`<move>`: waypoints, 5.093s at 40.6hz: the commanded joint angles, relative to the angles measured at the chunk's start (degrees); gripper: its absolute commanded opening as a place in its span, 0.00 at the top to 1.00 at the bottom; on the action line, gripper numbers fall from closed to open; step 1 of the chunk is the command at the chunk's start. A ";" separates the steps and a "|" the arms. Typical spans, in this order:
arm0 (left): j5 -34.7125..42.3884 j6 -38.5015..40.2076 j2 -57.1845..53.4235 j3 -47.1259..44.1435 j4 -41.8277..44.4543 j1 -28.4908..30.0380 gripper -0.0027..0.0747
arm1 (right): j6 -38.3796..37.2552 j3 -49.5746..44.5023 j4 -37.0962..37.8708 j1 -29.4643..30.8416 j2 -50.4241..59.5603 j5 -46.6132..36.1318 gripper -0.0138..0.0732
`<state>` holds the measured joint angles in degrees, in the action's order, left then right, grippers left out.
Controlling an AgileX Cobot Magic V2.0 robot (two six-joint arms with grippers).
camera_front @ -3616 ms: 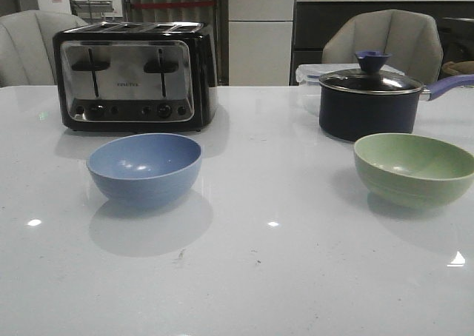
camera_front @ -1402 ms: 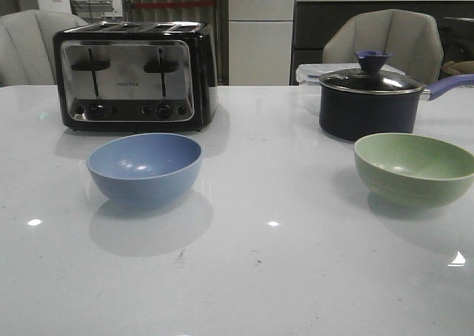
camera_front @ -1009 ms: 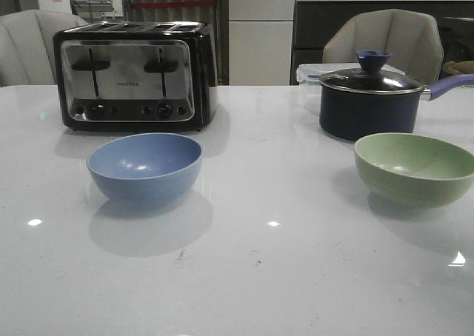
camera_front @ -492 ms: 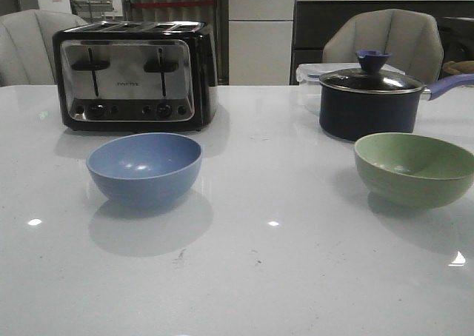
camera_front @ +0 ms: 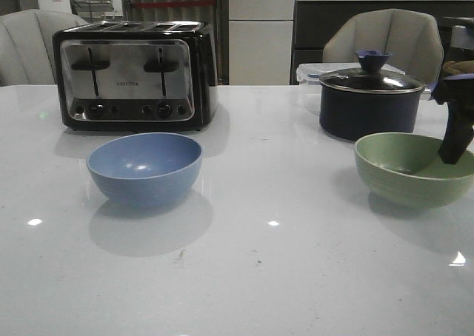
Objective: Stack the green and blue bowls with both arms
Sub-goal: 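Lower the right gripper and grasp the rim of the green bowl, then slide the green bowl with the right gripper toward the blue bowl, then open the right gripper and lift it away from the green bowl, then lower the left gripper and grasp the rim of the blue bowl, then lift the blue bowl with the left gripper over the green bowl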
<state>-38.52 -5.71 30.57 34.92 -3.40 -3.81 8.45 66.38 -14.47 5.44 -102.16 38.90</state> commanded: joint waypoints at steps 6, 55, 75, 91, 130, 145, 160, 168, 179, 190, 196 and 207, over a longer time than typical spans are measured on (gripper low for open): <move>4.45 0.18 0.55 1.57 -0.35 0.17 0.32 | 0.95 1.95 -1.01 0.27 1.16 -3.69 0.44; 4.45 0.18 0.55 1.57 -0.35 0.17 0.32 | 4.66 1.95 -8.00 -28.63 1.48 -6.42 0.73; 4.56 0.18 0.55 1.57 -0.35 0.17 0.32 | 4.70 1.75 -5.97 -28.63 3.27 -9.31 0.35; 4.56 0.18 0.55 1.57 -0.35 0.17 0.32 | 13.48 -10.30 -4.53 -28.75 26.57 -10.63 0.35; 5.91 -0.15 26.66 11.02 -0.23 -13.79 0.32 | 13.52 -33.11 -4.05 -28.75 58.89 -6.10 0.35; 6.03 -0.07 50.74 25.35 -0.83 -13.79 0.32 | 13.52 -33.11 -4.05 -28.75 58.89 -6.10 0.35; 7.14 -0.07 67.94 36.72 -6.74 -13.79 0.32 | 13.52 -33.11 -4.05 -28.75 58.89 -6.10 0.35; 7.94 -0.07 73.52 38.91 -6.74 -13.79 0.39 | 13.52 -33.11 -4.05 -28.75 58.89 -6.10 0.35; 8.91 0.07 75.21 39.05 -7.76 -13.79 0.68 | 13.52 -33.11 -4.05 -28.75 58.89 -6.10 0.35; 3.55 0.07 74.26 41.16 -7.76 -13.68 0.85 | 13.52 -33.11 -4.05 -28.75 58.89 -6.10 0.35; -0.30 0.07 71.19 44.48 -7.85 -13.80 0.85 | 13.52 -33.11 -4.05 -28.75 58.89 -6.10 0.35; -2.66 -0.06 63.59 46.92 -7.85 -18.60 0.85 | 13.52 -33.11 -4.05 -28.75 58.89 -6.10 0.35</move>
<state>-42.19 -5.71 98.85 79.86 -10.17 -20.08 21.43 31.73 -18.25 -23.20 -43.70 35.67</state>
